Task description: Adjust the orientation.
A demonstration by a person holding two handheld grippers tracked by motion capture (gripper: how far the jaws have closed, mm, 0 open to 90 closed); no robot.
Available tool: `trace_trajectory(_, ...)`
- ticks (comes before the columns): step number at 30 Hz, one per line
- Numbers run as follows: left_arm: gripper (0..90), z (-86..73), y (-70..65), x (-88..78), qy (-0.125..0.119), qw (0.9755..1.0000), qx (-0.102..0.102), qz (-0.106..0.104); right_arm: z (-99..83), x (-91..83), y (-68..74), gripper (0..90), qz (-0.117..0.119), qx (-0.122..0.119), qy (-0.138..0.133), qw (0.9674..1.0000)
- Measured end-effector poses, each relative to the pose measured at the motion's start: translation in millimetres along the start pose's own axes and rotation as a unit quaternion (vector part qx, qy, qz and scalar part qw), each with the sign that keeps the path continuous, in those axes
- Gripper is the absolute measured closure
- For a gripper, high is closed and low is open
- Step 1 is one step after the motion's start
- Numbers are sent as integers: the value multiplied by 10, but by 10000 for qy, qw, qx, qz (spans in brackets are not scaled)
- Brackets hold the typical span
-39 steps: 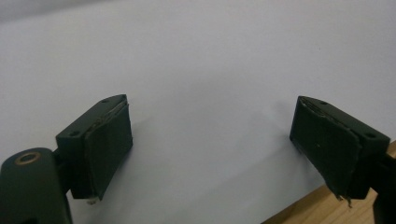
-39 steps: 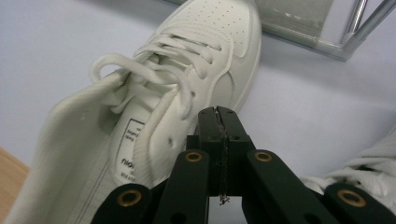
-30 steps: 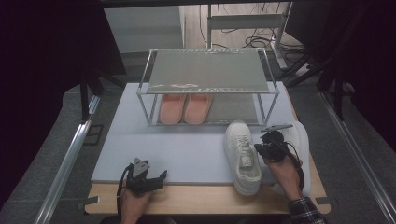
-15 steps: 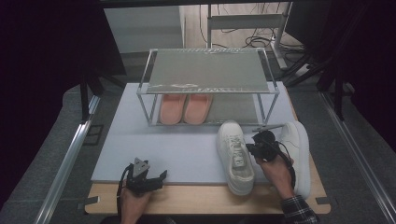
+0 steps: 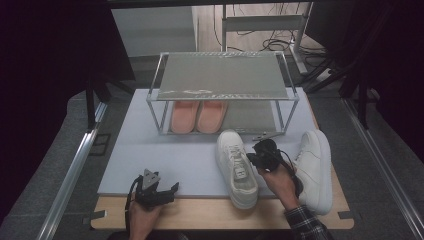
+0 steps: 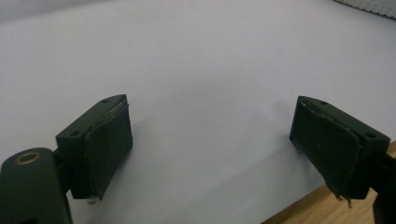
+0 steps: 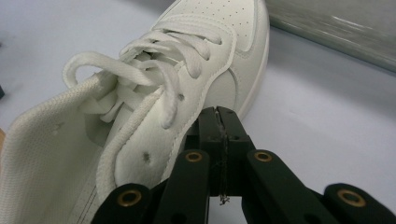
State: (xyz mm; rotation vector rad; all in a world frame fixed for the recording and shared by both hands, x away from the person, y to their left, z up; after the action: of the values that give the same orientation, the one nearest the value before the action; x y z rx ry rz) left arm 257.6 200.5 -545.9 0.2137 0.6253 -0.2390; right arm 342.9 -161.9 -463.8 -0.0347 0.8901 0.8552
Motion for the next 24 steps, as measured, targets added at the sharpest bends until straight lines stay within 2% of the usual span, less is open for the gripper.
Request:
trace_trajectory(3, 125, 0, 0, 0, -1, 10000, -1, 0, -3, -8, -6, 892, -5, -39, -11, 10000)
trace_trajectory(6, 125, 0, 0, 0, 0, 10000, 0, -1, -31, -64, -31, 836, 25, -25, -41, 10000)
trace_trajectory(16, 125, 0, 0, 0, -2, 10000, 2, 2, -136, -344, 30, 704, 0, -172, -171, 9997)
trace_trajectory(20, 125, 1, 1, 0, -4, 10000, 15, 2, -189, -427, 66, 645, 114, -182, -180, 9996)
trace_trajectory(24, 125, 1, 1, 0, -4, 10000, 16, 3, -231, -489, 102, 599, 382, -82, -188, 9991)
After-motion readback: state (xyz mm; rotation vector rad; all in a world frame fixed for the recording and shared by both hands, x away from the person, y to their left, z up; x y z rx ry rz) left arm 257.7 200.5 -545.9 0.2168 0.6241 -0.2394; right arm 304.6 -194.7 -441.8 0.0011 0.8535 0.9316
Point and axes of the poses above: each handheld gripper's, and its own axes: x roughly forward along the jaws, z roughly out of its top, y roughly to its left, the point moved 1 cm from there along x, roughly forward along the jaws, and after that the axes turned 14 degrees about z, right-handed, at the moved point
